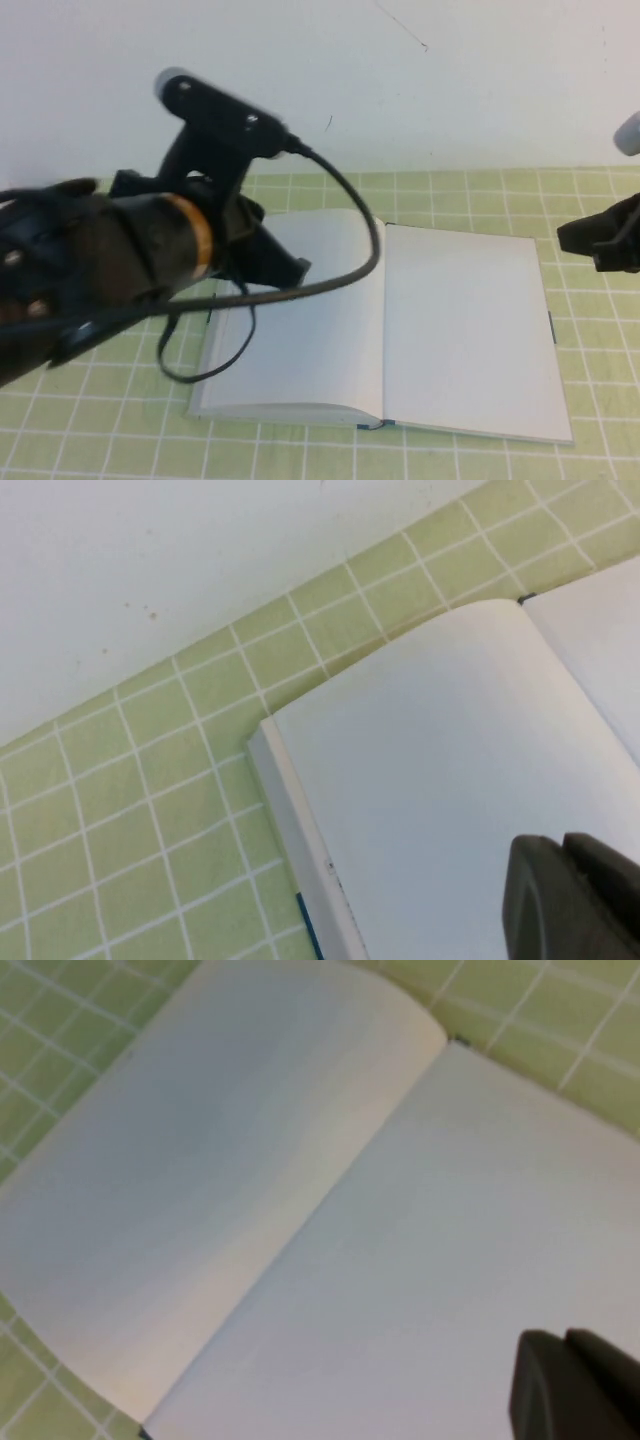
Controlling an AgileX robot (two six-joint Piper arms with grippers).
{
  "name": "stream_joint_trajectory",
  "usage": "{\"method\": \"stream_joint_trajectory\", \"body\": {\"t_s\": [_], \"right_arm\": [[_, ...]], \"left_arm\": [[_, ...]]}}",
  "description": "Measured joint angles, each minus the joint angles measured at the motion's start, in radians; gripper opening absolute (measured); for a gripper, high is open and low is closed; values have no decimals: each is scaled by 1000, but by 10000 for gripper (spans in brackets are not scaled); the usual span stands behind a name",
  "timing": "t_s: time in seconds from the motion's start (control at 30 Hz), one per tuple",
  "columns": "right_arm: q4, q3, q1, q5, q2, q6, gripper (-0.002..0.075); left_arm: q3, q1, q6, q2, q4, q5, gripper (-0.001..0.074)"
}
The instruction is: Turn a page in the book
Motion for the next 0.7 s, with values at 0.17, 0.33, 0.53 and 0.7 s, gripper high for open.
{"method": "stream_joint_trajectory", "body": {"t_s": [0.17, 0.33, 0.53, 0.7], "right_arm": [[140, 127, 0, -103, -189, -155, -1], [341, 248, 0, -157, -361, -398, -1], [612, 384, 0, -212, -568, -642, -1], [690, 465, 0, -260, -716, -744, -1]], "left_arm": [[166, 7, -55, -217, -2, -135, -2], [329, 7, -70, -411, 19, -248, -2], [482, 10, -120, -617, 44, -216, -2], [569, 10, -153, -762, 90, -114, -2]]}}
